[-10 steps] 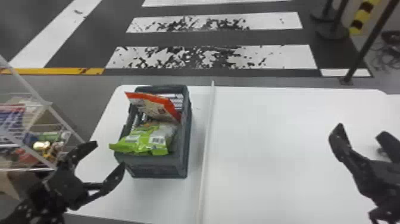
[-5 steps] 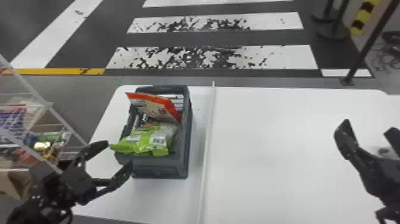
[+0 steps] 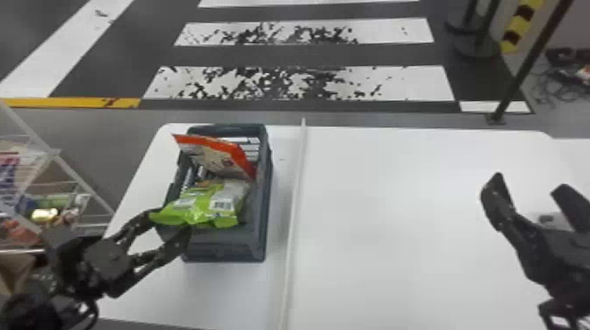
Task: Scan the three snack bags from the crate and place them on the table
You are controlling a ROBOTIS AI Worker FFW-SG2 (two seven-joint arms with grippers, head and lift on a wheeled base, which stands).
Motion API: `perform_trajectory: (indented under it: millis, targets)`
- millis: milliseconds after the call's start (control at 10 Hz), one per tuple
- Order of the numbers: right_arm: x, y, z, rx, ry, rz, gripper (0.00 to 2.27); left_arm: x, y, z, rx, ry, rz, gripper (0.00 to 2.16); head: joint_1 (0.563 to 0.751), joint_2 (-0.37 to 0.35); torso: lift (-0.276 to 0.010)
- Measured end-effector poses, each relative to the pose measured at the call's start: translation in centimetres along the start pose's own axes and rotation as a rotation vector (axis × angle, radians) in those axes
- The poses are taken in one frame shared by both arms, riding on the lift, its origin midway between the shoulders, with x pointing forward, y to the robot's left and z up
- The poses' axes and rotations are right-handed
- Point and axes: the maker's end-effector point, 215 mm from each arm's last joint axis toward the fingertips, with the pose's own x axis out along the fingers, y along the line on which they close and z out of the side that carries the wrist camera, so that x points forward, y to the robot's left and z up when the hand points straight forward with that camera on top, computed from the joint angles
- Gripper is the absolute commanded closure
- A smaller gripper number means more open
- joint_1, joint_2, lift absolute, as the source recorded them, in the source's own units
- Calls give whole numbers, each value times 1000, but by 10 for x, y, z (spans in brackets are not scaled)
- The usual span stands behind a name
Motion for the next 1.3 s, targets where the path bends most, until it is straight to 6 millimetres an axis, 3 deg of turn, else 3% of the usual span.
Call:
perform_trajectory:
  millis: [100, 300, 1300]
  targets:
    - [-1, 0, 1, 0, -1, 0, 127, -3, 9, 0, -20, 7, 24, 1946, 695, 106, -36]
    - [-2, 1, -1, 3, 3, 0, 127, -7, 29, -13, -91, 47, 99, 2121, 695, 142, -36]
    - [-8, -4, -2, 26, -6, -6, 124, -22, 21, 28, -60, -7, 127, 2125, 695, 129, -36]
